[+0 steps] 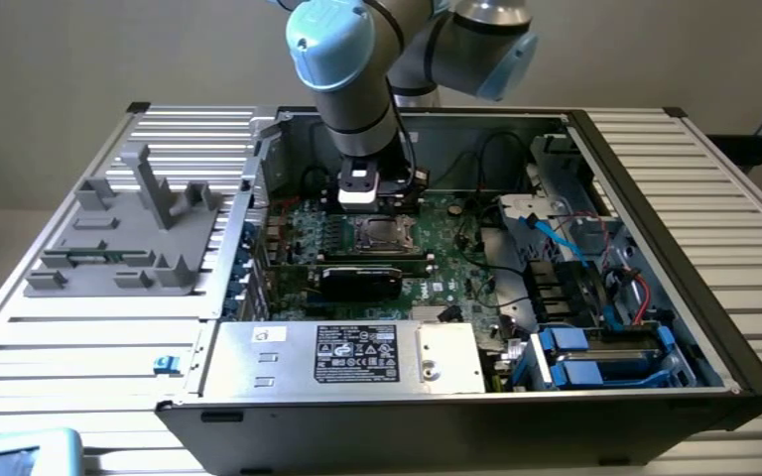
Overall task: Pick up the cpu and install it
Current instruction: 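Install the first cpu locking lever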
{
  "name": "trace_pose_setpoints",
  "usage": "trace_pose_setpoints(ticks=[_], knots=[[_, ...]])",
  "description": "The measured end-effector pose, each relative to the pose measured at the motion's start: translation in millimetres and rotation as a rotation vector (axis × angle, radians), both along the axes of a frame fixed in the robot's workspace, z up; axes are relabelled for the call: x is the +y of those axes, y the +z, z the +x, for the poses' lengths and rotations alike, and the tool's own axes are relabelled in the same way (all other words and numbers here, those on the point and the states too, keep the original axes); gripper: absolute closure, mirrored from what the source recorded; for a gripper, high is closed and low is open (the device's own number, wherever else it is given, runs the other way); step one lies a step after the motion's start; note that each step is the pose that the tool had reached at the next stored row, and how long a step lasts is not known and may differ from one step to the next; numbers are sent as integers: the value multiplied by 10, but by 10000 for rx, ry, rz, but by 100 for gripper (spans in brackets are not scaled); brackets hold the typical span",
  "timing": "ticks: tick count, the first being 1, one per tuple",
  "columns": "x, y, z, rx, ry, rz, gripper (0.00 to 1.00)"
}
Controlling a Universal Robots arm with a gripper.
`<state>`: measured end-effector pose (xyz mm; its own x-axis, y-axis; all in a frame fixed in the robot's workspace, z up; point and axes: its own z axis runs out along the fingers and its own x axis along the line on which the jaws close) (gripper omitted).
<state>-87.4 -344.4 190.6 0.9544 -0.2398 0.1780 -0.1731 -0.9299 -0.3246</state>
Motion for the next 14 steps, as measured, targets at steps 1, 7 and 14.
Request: trace_pose_setpoints(ticks=[1, 7, 14], knots=[[0, 0, 1, 0, -3, 0, 89], [-6, 0, 1, 0, -19, 0, 89], [-10, -1, 1, 0, -25, -1, 89]])
